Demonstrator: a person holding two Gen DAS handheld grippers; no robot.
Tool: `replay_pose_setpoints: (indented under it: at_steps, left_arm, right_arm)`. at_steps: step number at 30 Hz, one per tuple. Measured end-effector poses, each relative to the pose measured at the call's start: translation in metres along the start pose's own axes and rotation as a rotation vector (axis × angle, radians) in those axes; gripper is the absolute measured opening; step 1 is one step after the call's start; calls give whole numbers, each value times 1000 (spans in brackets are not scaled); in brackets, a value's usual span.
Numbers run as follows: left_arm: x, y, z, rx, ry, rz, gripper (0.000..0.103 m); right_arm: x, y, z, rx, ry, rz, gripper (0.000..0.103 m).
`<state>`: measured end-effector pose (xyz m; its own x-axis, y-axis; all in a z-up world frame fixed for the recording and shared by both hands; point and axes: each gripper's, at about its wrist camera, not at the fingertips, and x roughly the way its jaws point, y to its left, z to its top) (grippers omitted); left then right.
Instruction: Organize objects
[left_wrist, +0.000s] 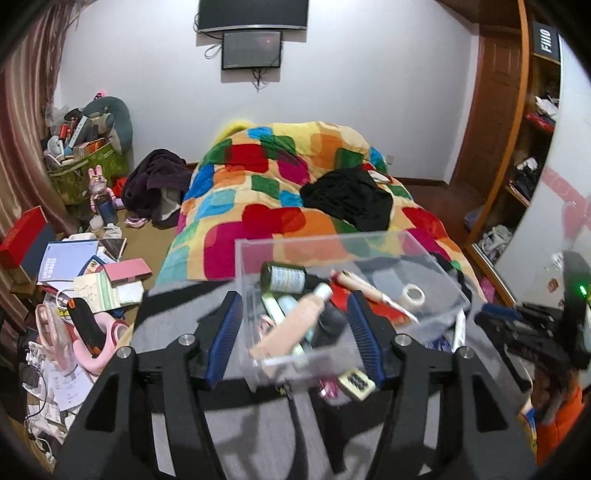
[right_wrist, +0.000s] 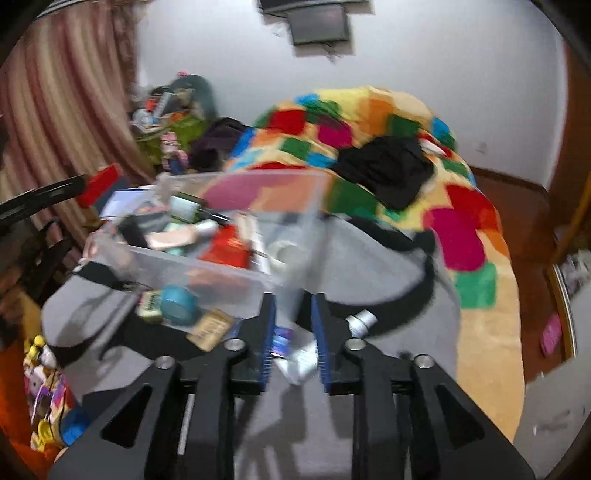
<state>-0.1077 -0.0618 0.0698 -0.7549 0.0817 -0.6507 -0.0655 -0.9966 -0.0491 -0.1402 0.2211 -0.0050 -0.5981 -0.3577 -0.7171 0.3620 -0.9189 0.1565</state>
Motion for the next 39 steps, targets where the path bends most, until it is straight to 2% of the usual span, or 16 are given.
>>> replay_pose_setpoints:
  at_steps: [4,5,16,18,20,22,23,29,39]
  left_arm:
    - [1,-11,-20,33,34,-14,60]
    - [4,-15,-27,44,51,-20,60]
    - [57,-44,-75,114,252,-78,60]
    - [63,-49,-76,123,262,-82,60]
    - [69,-53,-74,131,267,-87,60]
    - [73,-58,-72,145,266,-92,60]
    - [75,-60,-71,155,267,-93,59]
    - [93,-61,-71,175,306,-78,56]
    - [99,-60,-75,171,288,-54,51]
  right_arm:
    - [5,-19,-9,77,22,-39,53]
    - [7,-22,-10,91,26,-48,57]
    - [51,-19,-11,104,145,-69,57]
    - [51,-17,-13,87,148,-77,55]
    - [49,-15,-15,59,143,-104,34]
    - [48,-14,-16,43,144,-95,18]
    - [46,-15,-18,38,142,-98,14]
    - [34,-14,-23,23,100,-77,14]
    - [-9,-8,-13,27,-28,-30,14]
